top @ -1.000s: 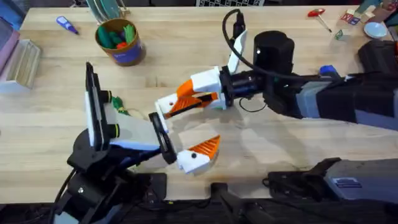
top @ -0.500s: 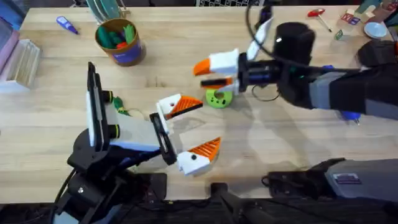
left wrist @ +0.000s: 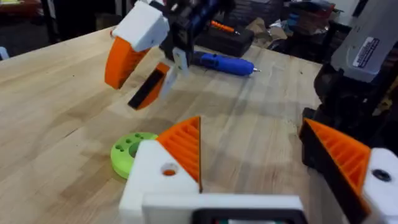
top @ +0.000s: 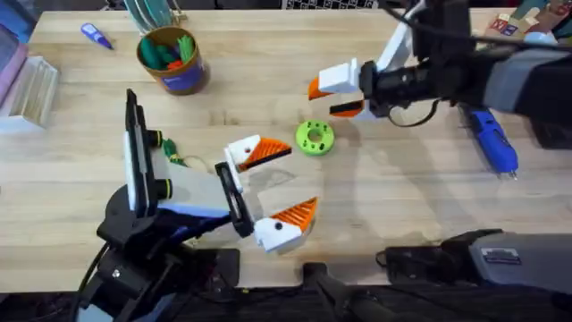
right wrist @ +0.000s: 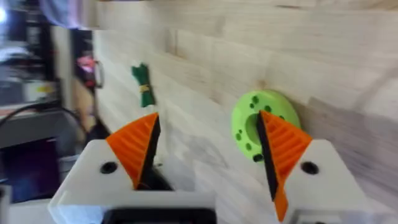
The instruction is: Pick up the gripper from the table and insert it into the empty holder that is missing its gripper. Then pick up a screw, insert it into the mounting hole, and use the screwdriver to tighten it. Finally, clean up the table by picking up the vegetable and placing it into the bucket.
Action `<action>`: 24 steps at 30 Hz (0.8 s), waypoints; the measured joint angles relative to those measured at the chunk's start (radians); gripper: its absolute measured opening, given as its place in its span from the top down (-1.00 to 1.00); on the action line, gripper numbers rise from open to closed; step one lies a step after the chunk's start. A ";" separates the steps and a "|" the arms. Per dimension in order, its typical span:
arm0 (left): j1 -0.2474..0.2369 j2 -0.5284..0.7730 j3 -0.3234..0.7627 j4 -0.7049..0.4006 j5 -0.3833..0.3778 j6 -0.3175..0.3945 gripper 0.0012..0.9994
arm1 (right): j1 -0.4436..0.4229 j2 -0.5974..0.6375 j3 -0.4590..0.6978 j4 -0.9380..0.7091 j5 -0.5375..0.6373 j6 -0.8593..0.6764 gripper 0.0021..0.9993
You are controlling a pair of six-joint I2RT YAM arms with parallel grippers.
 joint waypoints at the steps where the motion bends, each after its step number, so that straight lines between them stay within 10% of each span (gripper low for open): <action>1: 0.000 0.000 0.000 0.000 0.000 0.000 -0.97 | 0.007 -0.013 0.027 -0.058 0.041 -0.037 -0.79; 17: 0.000 0.000 0.000 0.000 0.000 0.000 -0.97 | 0.368 -0.051 0.099 -0.365 0.669 -0.217 -0.77; 24: 0.000 0.000 0.000 0.000 0.000 0.000 -0.97 | 0.404 -0.016 0.099 -0.358 0.748 -0.224 -0.26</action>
